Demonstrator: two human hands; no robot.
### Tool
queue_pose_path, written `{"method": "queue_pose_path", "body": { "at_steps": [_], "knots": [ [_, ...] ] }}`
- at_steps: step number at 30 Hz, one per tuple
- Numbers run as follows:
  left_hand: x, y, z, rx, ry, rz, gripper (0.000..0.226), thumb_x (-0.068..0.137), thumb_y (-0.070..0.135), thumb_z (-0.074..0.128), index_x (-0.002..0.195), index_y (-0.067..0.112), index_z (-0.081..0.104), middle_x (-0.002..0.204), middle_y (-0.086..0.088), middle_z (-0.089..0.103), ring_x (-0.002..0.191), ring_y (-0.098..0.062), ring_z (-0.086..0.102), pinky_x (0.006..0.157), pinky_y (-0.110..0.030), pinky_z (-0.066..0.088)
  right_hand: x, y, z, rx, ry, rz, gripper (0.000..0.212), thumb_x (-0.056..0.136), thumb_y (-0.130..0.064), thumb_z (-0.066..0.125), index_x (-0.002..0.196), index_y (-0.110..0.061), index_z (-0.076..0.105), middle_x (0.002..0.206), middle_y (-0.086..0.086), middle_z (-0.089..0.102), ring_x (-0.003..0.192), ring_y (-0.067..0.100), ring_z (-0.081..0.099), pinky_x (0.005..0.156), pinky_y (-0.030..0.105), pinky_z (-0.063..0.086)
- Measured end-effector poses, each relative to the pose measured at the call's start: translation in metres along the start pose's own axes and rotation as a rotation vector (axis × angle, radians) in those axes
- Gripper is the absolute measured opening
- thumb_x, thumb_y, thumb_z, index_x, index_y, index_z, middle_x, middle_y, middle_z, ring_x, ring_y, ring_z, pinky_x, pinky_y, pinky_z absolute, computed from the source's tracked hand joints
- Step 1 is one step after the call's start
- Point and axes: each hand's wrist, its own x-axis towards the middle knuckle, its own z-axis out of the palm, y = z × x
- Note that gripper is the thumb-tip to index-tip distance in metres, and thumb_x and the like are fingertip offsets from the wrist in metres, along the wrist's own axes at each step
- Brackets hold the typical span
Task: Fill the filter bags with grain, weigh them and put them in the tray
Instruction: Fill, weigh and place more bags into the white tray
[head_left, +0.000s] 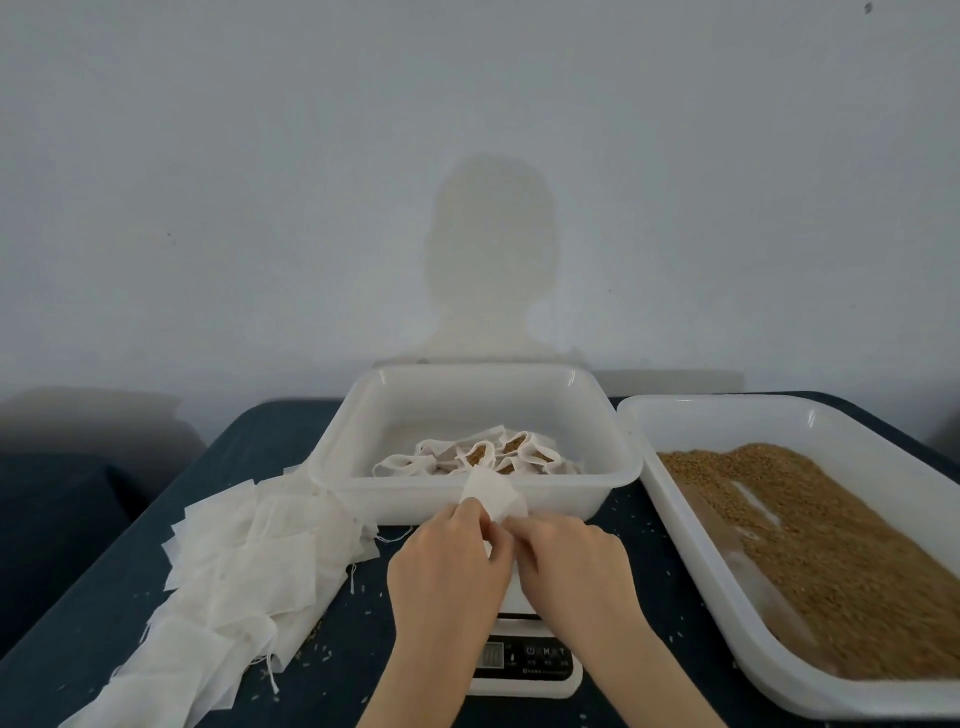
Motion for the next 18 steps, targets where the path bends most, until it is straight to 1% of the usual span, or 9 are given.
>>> {"method": "queue_pose_path", "body": {
  "at_steps": [4, 7, 8, 10, 12, 13, 15, 16, 18],
  "knots": [
    [0.000, 0.001, 0.003, 0.008, -0.014, 0.011, 0.022, 0.092, 0.049, 0.043, 0.076, 0.034, 0.042, 0.066, 0.015, 0.046, 0.058, -0.002, 0.044, 0.047, -0.011, 0.022, -0.002, 0.001, -0.004, 0.103, -0.006, 0.033, 0.031, 0.095, -0.017, 0.042, 0.103, -0.033, 0.066, 0.081, -0.012, 0.056, 0.069, 0.006, 0.047, 0.051, 0.014, 0.023],
    [-0.001, 0.002, 0.007, -0.105, -0.054, 0.052, 0.025, 0.091, 0.047, 0.046, 0.071, 0.035, 0.039, 0.065, 0.016, 0.045, 0.060, 0.000, 0.044, 0.049, -0.013, 0.028, -0.002, 0.006, -0.005, 0.144, -0.025, 0.077, 0.028, 0.095, -0.019, 0.042, 0.097, -0.033, 0.066, 0.081, -0.014, 0.058, 0.070, 0.007, 0.053, 0.057, 0.015, 0.034],
    [-0.001, 0.002, 0.007, -0.178, -0.057, 0.088, 0.022, 0.090, 0.045, 0.049, 0.072, 0.036, 0.040, 0.068, 0.018, 0.046, 0.065, 0.002, 0.046, 0.053, -0.012, 0.032, -0.002, 0.007, -0.007, 0.146, -0.035, 0.088, 0.025, 0.095, -0.022, 0.042, 0.094, -0.033, 0.065, 0.077, -0.013, 0.058, 0.067, 0.007, 0.053, 0.056, 0.016, 0.034],
    [0.000, -0.005, 0.008, -0.341, -0.091, 0.198, 0.013, 0.087, 0.044, 0.054, 0.088, 0.040, 0.042, 0.089, 0.025, 0.047, 0.087, 0.006, 0.046, 0.072, -0.009, 0.036, -0.001, 0.012, -0.010, 0.159, -0.086, 0.095, 0.019, 0.093, -0.024, 0.044, 0.085, -0.029, 0.060, 0.066, -0.011, 0.052, 0.063, 0.009, 0.053, 0.051, 0.015, 0.031],
    [0.004, -0.014, 0.009, -0.513, -0.255, 0.279, 0.045, 0.079, 0.047, 0.063, 0.114, 0.044, 0.036, 0.120, 0.033, 0.037, 0.113, 0.013, 0.035, 0.093, -0.007, 0.030, 0.001, 0.015, -0.015, 0.196, -0.155, 0.093, 0.016, 0.091, -0.025, 0.049, 0.088, -0.030, 0.063, 0.063, -0.014, 0.049, 0.060, 0.006, 0.052, 0.050, 0.012, 0.031],
    [0.006, -0.019, 0.007, -0.592, -0.376, 0.267, 0.066, 0.072, 0.049, 0.068, 0.125, 0.047, 0.029, 0.129, 0.037, 0.028, 0.121, 0.015, 0.029, 0.098, -0.005, 0.027, 0.001, 0.017, -0.017, 0.220, -0.182, 0.093, 0.015, 0.091, -0.028, 0.052, 0.088, -0.033, 0.065, 0.061, -0.016, 0.049, 0.057, 0.003, 0.050, 0.050, 0.012, 0.031],
    [0.012, -0.027, 0.006, -0.633, -0.560, 0.225, 0.102, 0.060, 0.050, 0.077, 0.139, 0.048, 0.013, 0.133, 0.042, 0.017, 0.126, 0.014, 0.023, 0.102, -0.007, 0.024, 0.002, 0.021, -0.023, 0.248, -0.230, 0.090, 0.019, 0.089, -0.032, 0.055, 0.072, -0.037, 0.060, 0.056, -0.016, 0.048, 0.052, 0.002, 0.047, 0.048, 0.012, 0.031],
    [0.014, -0.030, 0.009, -0.589, -0.593, 0.245, 0.113, 0.057, 0.050, 0.080, 0.143, 0.047, 0.006, 0.134, 0.040, 0.016, 0.126, 0.013, 0.022, 0.105, -0.011, 0.023, 0.002, 0.022, -0.025, 0.248, -0.248, 0.082, 0.026, 0.087, -0.031, 0.056, 0.062, -0.038, 0.055, 0.054, -0.015, 0.048, 0.050, 0.002, 0.046, 0.047, 0.013, 0.030],
    [0.016, -0.027, 0.013, -0.482, -0.606, 0.300, 0.122, 0.055, 0.050, 0.082, 0.145, 0.044, 0.000, 0.134, 0.035, 0.021, 0.125, 0.010, 0.024, 0.108, -0.017, 0.024, 0.002, 0.023, -0.031, 0.264, -0.268, 0.060, 0.033, 0.083, -0.029, 0.057, 0.053, -0.044, 0.050, 0.052, -0.017, 0.049, 0.051, 0.001, 0.046, 0.046, 0.014, 0.029]
  ]
}}
